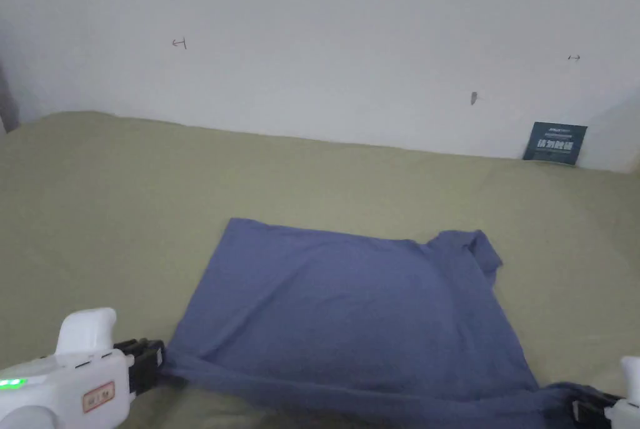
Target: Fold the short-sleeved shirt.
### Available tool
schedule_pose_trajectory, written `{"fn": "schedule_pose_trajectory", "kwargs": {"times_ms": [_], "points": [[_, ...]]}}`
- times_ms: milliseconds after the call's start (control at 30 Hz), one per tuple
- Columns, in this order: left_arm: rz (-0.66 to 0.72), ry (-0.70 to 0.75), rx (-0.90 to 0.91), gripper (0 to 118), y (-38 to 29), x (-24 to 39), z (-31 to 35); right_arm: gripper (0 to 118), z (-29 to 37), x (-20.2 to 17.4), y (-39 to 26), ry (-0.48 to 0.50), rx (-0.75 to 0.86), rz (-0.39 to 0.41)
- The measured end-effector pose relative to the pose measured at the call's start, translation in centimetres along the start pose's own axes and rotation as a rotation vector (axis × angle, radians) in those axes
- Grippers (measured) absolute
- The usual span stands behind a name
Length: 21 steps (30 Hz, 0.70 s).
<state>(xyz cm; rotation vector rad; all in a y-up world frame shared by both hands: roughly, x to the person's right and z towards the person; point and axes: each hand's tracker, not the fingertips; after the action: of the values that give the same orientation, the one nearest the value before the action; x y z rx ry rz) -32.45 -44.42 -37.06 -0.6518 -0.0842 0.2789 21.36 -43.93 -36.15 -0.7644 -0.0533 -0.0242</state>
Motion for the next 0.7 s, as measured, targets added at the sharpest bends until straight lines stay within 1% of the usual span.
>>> {"fn": "schedule_pose_trajectory", "kwargs": {"times_ms": [100,167,200,233,300,367,433,500,533,567,600,633,667,700], "points": [[-0.022,0.016,-0.027,2,3.0,0.1,-2.8,7,-3.3,0.5,3.6,0.019,-0.036,0.038],[-0.049,0.033,-0.062,2,5.2,0.2,-5.2,7,-5.9,0.6,6.0,0.012,-0.063,0.048],[-0.06,0.034,-0.115,2,6.2,0.1,-6.6,7,-7.2,0.8,7.0,0.027,-0.083,0.06],[-0.06,0.048,-0.142,2,6.9,0.0,-7.9,7,-8.5,1.0,7.9,0.02,-0.086,0.056],[-0.025,0.026,-0.192,2,8.3,-0.2,-10.1,7,-10.3,0.8,9.2,-0.01,-0.081,0.086],[-0.024,0.046,-0.252,2,8.9,-0.1,-12.2,7,-12.1,0.9,10.3,-0.001,-0.086,0.101],[-0.091,0.072,-0.293,2,9.4,0.0,-14.3,7,-13.7,0.9,11.1,0.011,-0.096,0.1],[-0.114,0.089,-0.331,3,9.1,0.2,-15.8,7,-15.4,0.9,11.6,0.02,-0.135,0.099],[-0.115,0.069,-0.358,3,9.0,0.1,-16.6,7,-16.2,1.1,11.6,0.03,-0.15,0.089],[-0.116,0.086,-0.355,6,8.9,0.2,-17.0,10,-16.6,1.2,11.5,0.037,-0.161,0.087],[-0.129,0.111,-0.338,19,8.7,0.3,-16.9,22,-17.0,1.2,11.3,0.033,-0.16,0.086],[-0.134,0.126,-0.31,50,8.4,0.5,-16.3,57,-16.8,1.1,11.0,-0.002,-0.152,0.09],[-0.119,0.117,-0.28,63,8.3,0.4,-15.6,85,-16.3,1.3,10.6,-0.004,-0.142,0.091],[-0.092,0.102,-0.237,65,8.2,0.4,-14.6,96,-15.4,1.6,10.3,0.027,-0.104,0.074]]}}
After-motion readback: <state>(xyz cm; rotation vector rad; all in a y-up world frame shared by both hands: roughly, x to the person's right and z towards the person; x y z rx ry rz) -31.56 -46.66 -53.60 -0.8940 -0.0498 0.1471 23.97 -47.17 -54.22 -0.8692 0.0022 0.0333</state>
